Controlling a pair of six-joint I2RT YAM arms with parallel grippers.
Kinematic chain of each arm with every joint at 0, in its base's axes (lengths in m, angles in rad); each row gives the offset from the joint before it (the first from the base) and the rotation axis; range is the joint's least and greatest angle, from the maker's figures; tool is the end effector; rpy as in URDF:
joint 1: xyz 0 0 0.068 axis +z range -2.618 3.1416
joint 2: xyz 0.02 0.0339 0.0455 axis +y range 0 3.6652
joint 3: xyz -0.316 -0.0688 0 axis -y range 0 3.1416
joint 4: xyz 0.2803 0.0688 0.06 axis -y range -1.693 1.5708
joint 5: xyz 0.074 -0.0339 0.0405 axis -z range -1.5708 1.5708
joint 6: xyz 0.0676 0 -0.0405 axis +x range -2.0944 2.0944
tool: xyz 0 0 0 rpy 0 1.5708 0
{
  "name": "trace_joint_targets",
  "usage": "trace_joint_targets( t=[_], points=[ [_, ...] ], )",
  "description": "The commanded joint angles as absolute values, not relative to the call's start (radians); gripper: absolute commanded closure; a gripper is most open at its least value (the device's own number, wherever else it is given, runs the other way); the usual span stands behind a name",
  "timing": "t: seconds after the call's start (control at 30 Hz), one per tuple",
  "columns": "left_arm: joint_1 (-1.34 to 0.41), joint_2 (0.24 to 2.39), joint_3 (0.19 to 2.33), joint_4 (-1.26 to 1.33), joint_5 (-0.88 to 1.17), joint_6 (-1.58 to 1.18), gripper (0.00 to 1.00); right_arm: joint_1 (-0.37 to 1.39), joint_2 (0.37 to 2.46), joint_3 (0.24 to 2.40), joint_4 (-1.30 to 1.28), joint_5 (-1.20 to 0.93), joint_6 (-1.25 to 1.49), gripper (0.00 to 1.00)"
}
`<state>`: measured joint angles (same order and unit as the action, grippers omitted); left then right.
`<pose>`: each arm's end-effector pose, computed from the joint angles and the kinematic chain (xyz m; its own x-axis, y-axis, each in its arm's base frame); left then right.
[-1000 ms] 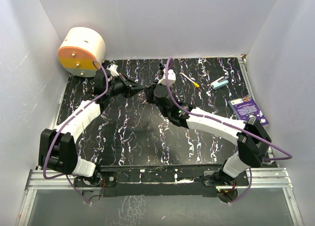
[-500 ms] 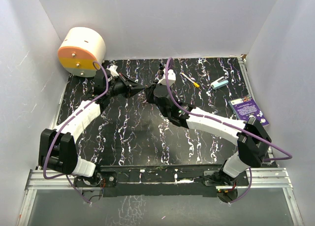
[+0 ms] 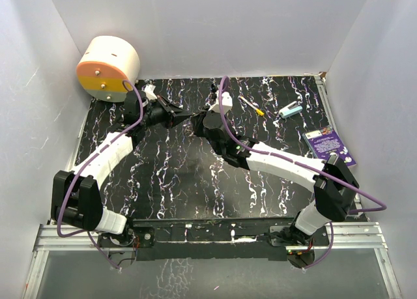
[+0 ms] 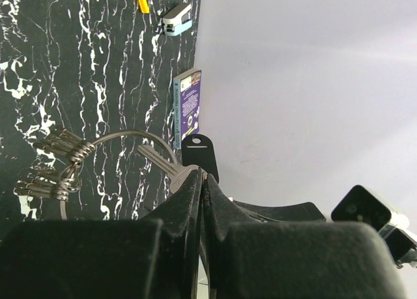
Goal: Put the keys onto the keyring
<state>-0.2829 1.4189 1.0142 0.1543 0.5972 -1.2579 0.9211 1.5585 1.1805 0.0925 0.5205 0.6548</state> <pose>0.3536 -0.1424 0.3385 -0.7906 -0.5895 -0.1656 0.0057 0.2634 -0.9647 0.2845 0.3189 0.3444 -0.3800 0.3731 -0.8464 -0.2152 0.8542 0.4733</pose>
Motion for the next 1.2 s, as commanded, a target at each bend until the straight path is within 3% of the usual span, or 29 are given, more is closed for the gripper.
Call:
trace_joint_targets(
  t=[0.0,1.17],
  points=[
    [-0.29,1.373,1.07,0.165,0.656,-1.272,1.0,0.922,1.556,1.235,0.171,0.532,0.654,0.92],
    [-0.313,1.345,1.065,0.158,0.658,-1.203,1.0,0.921,1.561,1.246,0.172,0.561,0.673,0.92]
  ],
)
